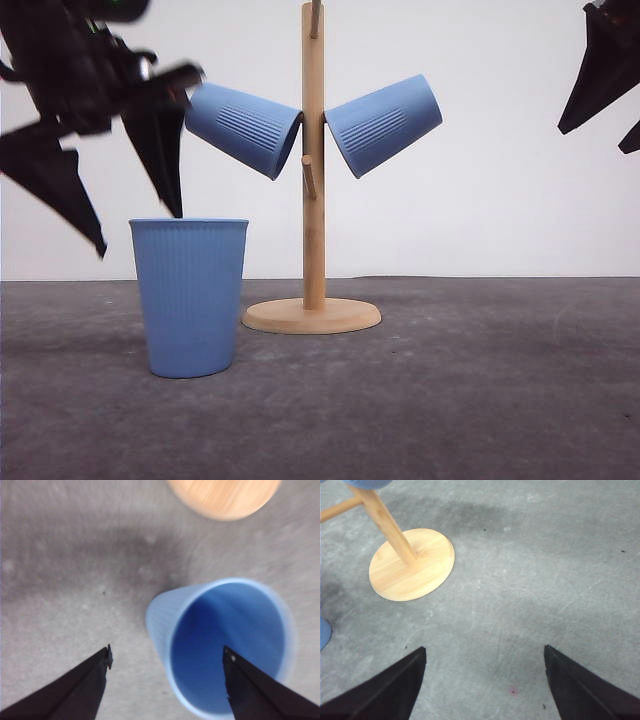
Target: Place three cups
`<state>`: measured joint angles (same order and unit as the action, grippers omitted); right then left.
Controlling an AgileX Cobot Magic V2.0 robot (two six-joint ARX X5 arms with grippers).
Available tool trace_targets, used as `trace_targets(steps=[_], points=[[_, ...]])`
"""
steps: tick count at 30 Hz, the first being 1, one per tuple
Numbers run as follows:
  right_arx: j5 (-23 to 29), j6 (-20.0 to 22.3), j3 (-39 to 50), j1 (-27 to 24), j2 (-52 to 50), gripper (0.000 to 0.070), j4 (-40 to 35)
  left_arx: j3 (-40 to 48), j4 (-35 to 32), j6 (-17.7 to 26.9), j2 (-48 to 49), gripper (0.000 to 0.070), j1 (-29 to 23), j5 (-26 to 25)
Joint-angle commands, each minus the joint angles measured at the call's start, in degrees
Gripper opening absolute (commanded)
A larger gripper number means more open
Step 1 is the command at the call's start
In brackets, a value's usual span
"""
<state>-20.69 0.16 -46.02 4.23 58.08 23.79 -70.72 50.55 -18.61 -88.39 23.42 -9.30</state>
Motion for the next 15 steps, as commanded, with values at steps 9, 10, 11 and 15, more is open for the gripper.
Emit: trace_targets(steps=[9, 10, 11, 15], points=[[0.12, -0.13, -0.24, 0.21, 0.16, 0.0463, 0.68, -0.94, -2.06, 0.65, -4.01, 0.0023, 1.85, 1.82], [0.03, -0.12, -0.22, 0.22, 0.0, 0.0463, 1.35, -0.94, -1.43, 1.2, -3.99, 0.0012, 1.86, 1.81], [-0.08, -0.1, -0.16, 0.24, -0.26, 0.0463, 2.12, -0.94, -0.74, 1.77, -3.99, 0.0011, 1.86, 1.81], [-0.41, -0.07, 2.41, 1.29, -3.39, 0.0463, 2.84, -0.88, 1.38, 4.44, -3.7, 0.0011, 2.08, 1.54]])
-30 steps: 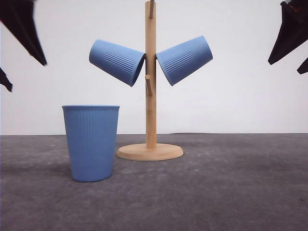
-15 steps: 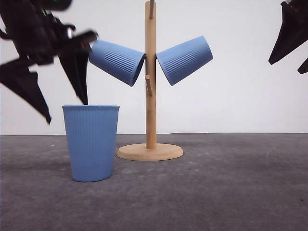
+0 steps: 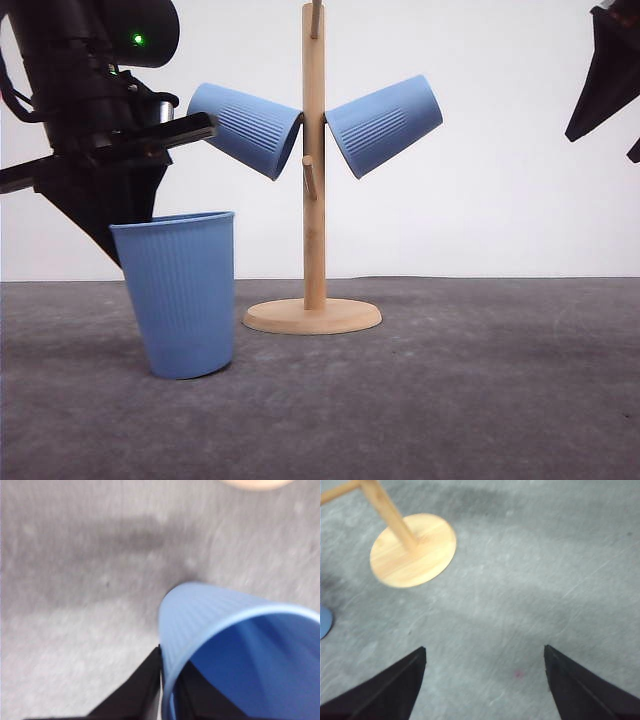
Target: Place three cups
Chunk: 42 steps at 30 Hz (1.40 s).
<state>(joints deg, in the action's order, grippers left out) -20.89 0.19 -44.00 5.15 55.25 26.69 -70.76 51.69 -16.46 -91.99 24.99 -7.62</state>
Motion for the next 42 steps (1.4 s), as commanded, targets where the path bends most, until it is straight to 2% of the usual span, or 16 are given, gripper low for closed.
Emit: trace_targets(steps=[1, 4, 9, 13, 15, 17, 20, 22, 23, 32, 38, 42], points=[[-0.21, -0.12, 1.63, 0.64, -1.93, 0.0463, -0.28, -0.78, 0.74, 2.88, 0.24, 0.0011, 0.55, -0.38], [-1.02, -1.31, 6.45, 1.74, -7.25, 0.0463, -1.89, 0.15, 0.98, 4.08, 2.45, 0.001, 0.54, -3.63], [-6.81, -3.17, 10.47, 2.72, -13.41, 0.0464, -2.23, 4.61, -1.46, 5.91, 9.4, 0.001, -0.42, -16.32], [-15.6, -2.37, 10.48, 4.79, -15.22, 0.0464, -3.72, 6.37, -1.03, 8.83, 13.34, 0.001, -2.35, -28.19], [-20.25, -0.46, 10.47, 7.06, -15.37, 0.0465, -5.46, 6.38, -1.35, 9.63, 13.75, 0.0009, -3.68, -35.38], [-22.81, 0.5, 10.46, 9.83, -15.37, 0.0474, -7.58, 6.38, -2.28, 9.76, 13.73, 0.0009, -4.85, -42.3], [-24.78, 0.48, 10.46, 14.33, -15.31, 0.0537, -10.99, 6.36, -4.8, 9.44, 13.64, 0.0009, -5.16, -49.89], [-24.8, 0.49, 10.36, 17.04, -15.31, 0.0607, -13.33, 6.36, -5.87, 8.9, 13.64, 0.0009, -5.16, -53.08], [-24.64, 0.48, 10.3, 18.16, -15.31, 0.0631, -14.4, 6.36, -6.18, 8.42, 13.64, 0.0009, -5.15, -53.8], [-19.13, 0.72, 9.43, 26.04, -14.6, 0.0634, -16.4, 6.36, -6.57, 6.28, 13.64, 0.0009, -3.98, -52.89], [-16.0, 2.12, 9.43, 31.39, -11.66, 0.0635, -16.41, 6.36, -6.7, 5.22, 13.62, 0.0009, -0.59, -50.34], [-13.48, 3.4, 9.4, 35.31, -9.97, 0.0677, -16.45, 6.36, -6.65, 4.72, 13.62, 0.0009, 1.48, -49.65]])
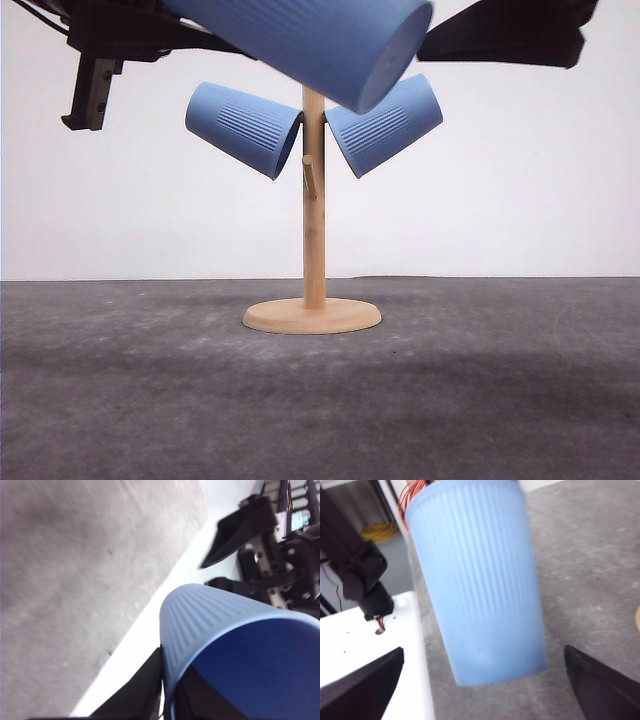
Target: Place three cups
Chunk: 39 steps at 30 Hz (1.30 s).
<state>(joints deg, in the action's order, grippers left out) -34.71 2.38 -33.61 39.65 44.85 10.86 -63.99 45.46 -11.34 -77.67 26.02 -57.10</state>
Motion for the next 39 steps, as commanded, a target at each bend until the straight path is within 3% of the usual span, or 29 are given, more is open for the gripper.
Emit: trace_targets(steps=[1, 9, 23, 32, 35, 39], points=[[1.07, 1.4, -1.01, 1.65, 0.69, 0.0681, -0.65, -0.42, -0.44, -0.6, -0.7, 0.0009, 0.93, 0.09], [5.86, 2.54, -1.01, 5.89, 2.21, 0.0673, -0.77, -0.42, -0.47, -1.45, -0.7, 0.0009, 3.81, 0.3], [9.59, 2.53, -1.01, 7.49, 2.37, 0.0461, 0.55, -0.42, -0.47, -1.68, -0.7, 0.0009, 4.85, 0.37], [9.54, 2.0, -1.01, 7.49, 2.26, 0.044, 0.89, -0.42, -0.54, -1.3, -0.7, 0.0017, 4.85, 0.37], [9.44, 0.76, -1.01, 7.4, 2.12, 0.044, 0.97, -0.42, -0.52, -0.92, -0.7, 0.0043, 4.79, 0.35], [9.5, -0.32, -1.01, 7.36, 1.33, 0.044, 2.09, -0.42, -0.49, -0.71, -0.7, 0.0245, 4.44, 0.43]])
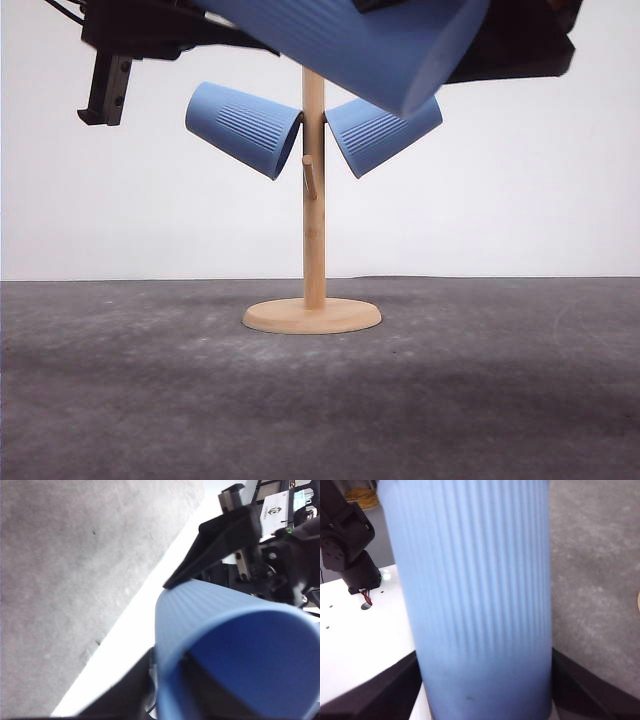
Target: Place three cups
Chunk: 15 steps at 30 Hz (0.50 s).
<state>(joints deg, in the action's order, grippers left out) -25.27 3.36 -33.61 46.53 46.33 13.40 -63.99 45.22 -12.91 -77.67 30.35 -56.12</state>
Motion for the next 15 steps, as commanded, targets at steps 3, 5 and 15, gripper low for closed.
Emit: trace_targets(steps=[3, 5, 15], points=[[0.27, -1.69, -1.01, 0.27, -1.19, 0.044, 1.29, -0.42, -0.18, 1.21, -0.7, 0.0367, -0.52, -0.42], [0.55, -2.24, -1.01, -0.17, -2.12, 0.044, 2.96, -0.42, -0.01, 1.97, -0.7, 0.0406, -1.25, -0.42], [1.33, -17.97, -6.28, -3.48, -4.93, 0.044, 14.34, -0.46, 6.07, 8.9, -0.47, 0.0408, -11.48, 0.07]])
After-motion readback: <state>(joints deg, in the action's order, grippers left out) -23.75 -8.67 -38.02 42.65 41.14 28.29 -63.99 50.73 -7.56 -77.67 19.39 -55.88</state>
